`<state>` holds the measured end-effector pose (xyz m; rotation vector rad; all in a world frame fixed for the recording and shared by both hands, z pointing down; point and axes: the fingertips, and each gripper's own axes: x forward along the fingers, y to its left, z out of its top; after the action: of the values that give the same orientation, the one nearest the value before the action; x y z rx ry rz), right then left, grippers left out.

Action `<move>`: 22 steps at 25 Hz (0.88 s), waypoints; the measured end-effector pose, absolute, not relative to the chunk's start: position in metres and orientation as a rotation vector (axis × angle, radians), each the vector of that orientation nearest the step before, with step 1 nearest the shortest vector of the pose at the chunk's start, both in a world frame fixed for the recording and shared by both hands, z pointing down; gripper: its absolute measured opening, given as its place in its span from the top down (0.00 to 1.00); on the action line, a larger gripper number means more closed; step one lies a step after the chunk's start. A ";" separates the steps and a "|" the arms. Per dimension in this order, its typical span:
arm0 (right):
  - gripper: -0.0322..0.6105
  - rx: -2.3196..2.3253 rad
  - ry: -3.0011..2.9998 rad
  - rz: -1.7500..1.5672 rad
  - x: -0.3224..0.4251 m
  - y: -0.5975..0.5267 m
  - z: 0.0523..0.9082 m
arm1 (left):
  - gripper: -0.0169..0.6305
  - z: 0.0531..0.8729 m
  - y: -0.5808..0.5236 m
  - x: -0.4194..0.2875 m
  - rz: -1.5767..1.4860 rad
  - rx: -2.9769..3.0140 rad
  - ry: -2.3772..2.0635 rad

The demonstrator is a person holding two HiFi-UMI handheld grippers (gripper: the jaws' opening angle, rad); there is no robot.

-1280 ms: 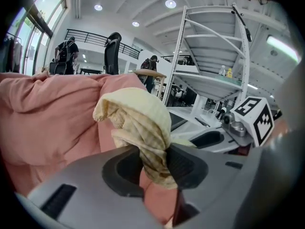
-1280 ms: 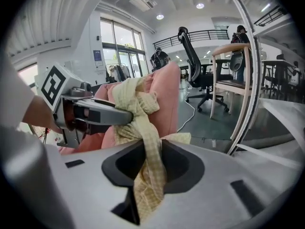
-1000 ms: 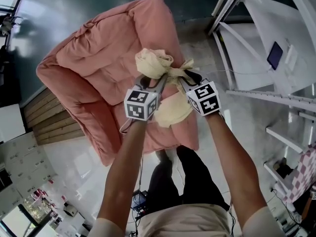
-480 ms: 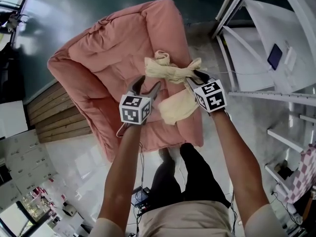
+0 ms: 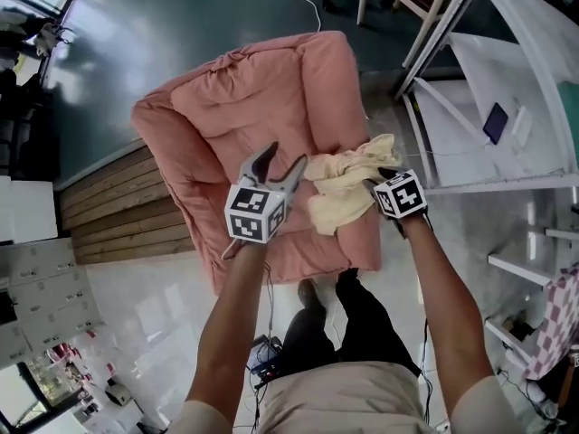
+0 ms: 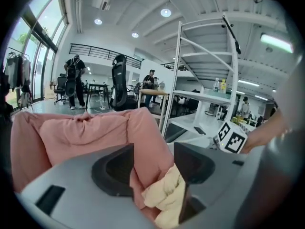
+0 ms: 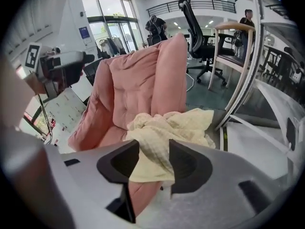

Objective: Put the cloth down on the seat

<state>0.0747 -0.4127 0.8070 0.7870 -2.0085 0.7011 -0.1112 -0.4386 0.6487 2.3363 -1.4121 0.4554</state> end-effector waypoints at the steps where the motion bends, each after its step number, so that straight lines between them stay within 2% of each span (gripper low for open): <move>1: 0.66 0.775 -1.995 0.712 0.074 -0.405 0.804 | 0.58 0.635 -0.436 -0.112 0.439 2.354 -1.416; 5: 0.60 0.788 -1.995 0.732 0.073 -0.394 0.786 | 0.58 0.589 -0.427 -0.112 0.394 2.425 -1.429; 11: 0.60 0.885 -2.069 0.717 0.070 -0.392 0.729 | 0.58 0.528 -0.406 -0.116 0.318 2.486 -1.459; 16: 0.61 1.017 -2.229 0.675 0.073 -0.407 0.647 | 0.59 0.460 -0.393 -0.114 0.206 2.563 -1.497; 19: 0.67 1.098 -2.345 0.629 0.072 -0.396 0.576 | 0.61 0.411 -0.370 -0.116 0.143 2.620 -1.493; 22: 0.83 1.156 -2.491 0.517 0.065 -0.383 0.495 | 0.65 0.362 -0.345 -0.126 0.078 2.673 -1.513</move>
<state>0.0647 -0.3834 0.4947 1.1562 -2.4906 0.5174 -0.1259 -0.3449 0.3623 2.6732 -1.5127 0.0783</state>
